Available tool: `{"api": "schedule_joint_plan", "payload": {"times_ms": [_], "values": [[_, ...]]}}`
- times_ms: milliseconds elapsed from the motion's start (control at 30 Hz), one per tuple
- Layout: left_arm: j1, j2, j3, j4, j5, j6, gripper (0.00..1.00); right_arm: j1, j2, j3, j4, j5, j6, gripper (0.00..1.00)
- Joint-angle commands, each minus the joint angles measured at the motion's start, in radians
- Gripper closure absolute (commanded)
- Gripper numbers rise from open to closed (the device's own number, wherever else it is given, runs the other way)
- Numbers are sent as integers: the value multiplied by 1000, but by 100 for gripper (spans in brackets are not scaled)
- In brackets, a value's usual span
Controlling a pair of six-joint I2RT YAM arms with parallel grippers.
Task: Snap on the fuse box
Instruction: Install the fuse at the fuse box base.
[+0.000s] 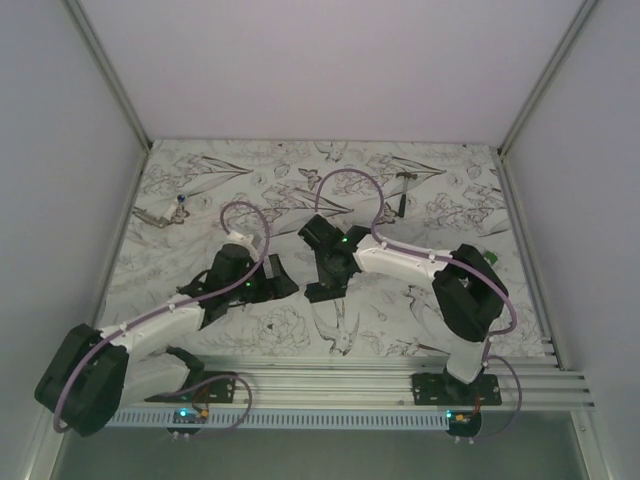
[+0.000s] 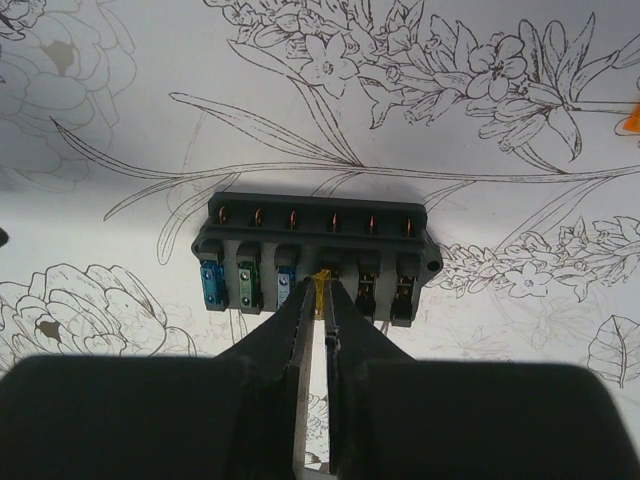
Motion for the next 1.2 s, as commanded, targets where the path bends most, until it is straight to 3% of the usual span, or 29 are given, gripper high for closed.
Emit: {"api": "schedule_joint_plan", "payload": {"times_ms": [0, 233, 567, 733, 1033, 1167], "values": [[-26, 60, 46, 3, 44, -59, 15, 4, 27, -69, -73, -24, 1, 88], [-60, 169, 115, 4, 67, -103, 25, 4, 20, -86, -60, -26, -4, 89], [-105, 308, 159, 5, 83, -165, 36, 3, 2, -109, -43, -42, -19, 100], [-114, 373, 188, 9, 113, -197, 48, 0, -5, -130, -19, -69, -23, 100], [-119, 374, 207, 13, 98, -207, 49, -9, -1, -151, 8, -99, -33, 100], [-119, 408, 210, 11, 88, -213, 53, -14, -2, -161, 8, -109, -42, 100]]}}
